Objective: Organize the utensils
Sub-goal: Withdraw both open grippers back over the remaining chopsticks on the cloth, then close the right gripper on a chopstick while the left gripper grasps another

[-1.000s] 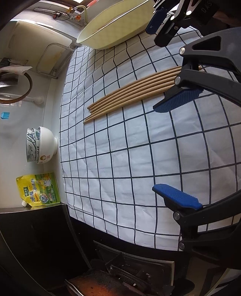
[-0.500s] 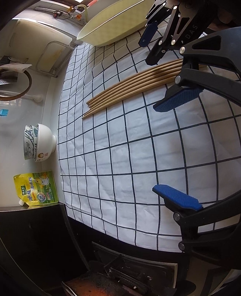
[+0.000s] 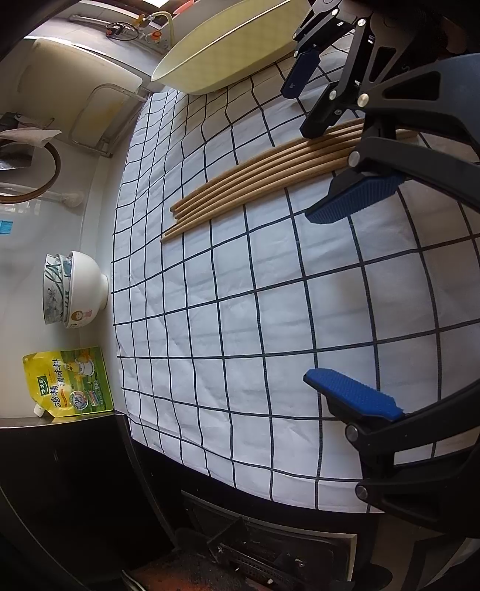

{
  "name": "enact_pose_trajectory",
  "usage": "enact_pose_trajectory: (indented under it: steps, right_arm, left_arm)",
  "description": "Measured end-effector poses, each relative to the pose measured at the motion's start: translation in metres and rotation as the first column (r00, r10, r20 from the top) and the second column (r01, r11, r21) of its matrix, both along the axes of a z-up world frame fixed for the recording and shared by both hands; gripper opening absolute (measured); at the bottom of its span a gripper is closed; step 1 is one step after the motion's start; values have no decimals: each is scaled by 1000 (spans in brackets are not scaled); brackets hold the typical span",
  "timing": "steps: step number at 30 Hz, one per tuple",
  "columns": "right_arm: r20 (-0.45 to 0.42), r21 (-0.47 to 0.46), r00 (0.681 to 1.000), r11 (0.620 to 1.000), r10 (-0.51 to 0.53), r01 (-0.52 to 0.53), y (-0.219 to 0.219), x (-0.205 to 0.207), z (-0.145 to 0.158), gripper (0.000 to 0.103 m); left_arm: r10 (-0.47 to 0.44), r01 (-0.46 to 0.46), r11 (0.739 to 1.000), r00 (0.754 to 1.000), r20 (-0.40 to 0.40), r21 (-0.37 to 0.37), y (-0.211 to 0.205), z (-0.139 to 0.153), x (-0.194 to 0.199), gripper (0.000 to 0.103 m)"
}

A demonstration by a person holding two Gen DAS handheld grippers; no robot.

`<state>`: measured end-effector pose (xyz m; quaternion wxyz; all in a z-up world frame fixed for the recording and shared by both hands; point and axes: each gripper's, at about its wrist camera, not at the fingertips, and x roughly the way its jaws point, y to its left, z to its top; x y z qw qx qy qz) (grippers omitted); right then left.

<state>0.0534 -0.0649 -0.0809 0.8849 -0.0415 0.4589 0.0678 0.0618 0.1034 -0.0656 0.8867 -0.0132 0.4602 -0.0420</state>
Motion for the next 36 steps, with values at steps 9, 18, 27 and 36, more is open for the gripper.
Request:
enact_pose_trajectory:
  steps: [9,18,27,36]
  right_arm:
    - [6,-4,1000,1000,3,-3,4,2,-5,56]
    - [29,23,1000,1000,-11,11,-2,3,-4,23]
    - [18,62,999,998,-33,32,-24,-6,-4,9]
    - [-9,100,999,994,-52,52,-40,-21,-4,10]
  left_arm:
    - [-15,15,1000,1000,-5,17,-6,-1,0,79]
    - [-26,26,1000,999,-20,15,-17,-3,2,79]
    - [-49,49,999,998,-28,18,-36,-4,6,79]
    - [-69,71,997,997,-43,38,-52,-12,9,81]
